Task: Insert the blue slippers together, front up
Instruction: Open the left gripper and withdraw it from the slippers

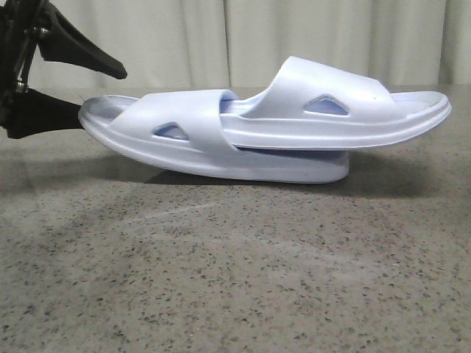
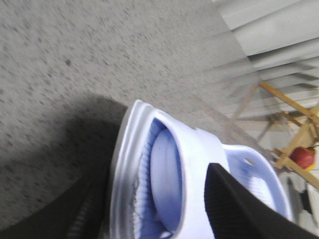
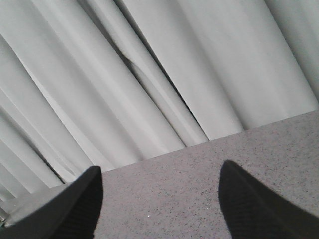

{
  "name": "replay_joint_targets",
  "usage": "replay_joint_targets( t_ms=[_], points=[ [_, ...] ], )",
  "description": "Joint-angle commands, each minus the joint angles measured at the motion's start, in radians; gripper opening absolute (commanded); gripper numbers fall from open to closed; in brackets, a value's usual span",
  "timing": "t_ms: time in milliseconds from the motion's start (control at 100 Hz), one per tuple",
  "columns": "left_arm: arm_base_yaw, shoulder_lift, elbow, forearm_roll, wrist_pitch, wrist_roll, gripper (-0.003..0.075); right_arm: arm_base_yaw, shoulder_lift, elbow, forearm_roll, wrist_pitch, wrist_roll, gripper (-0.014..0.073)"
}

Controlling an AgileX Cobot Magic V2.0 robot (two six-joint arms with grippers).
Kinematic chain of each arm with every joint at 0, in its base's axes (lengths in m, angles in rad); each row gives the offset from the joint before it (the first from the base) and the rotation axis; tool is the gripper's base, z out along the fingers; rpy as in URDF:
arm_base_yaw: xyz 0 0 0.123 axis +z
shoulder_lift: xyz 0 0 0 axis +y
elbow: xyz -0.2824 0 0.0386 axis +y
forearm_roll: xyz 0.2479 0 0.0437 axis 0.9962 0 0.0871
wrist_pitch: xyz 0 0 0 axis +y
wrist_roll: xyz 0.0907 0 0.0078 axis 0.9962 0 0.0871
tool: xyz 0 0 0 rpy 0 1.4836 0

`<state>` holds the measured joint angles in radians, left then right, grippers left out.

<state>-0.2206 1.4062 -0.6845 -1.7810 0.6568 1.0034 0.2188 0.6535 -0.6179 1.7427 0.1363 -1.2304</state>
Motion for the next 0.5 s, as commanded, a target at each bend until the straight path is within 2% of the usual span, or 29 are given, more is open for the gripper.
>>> replay_joint_targets(
  t_ms=[0, 350, 490],
  points=[
    [-0.007, -0.025, -0.033, -0.08, -0.001, 0.071, 0.0375, 0.001, -0.007, -0.034, -0.005, 0.028, -0.017, 0.043],
    [-0.007, -0.028, -0.033, -0.08, -0.108, 0.271, 0.0373, 0.001, -0.007, -0.032, -0.02, 0.028, -0.017, 0.043],
    [0.0, -0.062, -0.033, -0.08, -0.126, 0.323, 0.0373, 0.001, -0.007, -0.019, -0.086, 0.005, -0.017, 0.043]
  ],
)
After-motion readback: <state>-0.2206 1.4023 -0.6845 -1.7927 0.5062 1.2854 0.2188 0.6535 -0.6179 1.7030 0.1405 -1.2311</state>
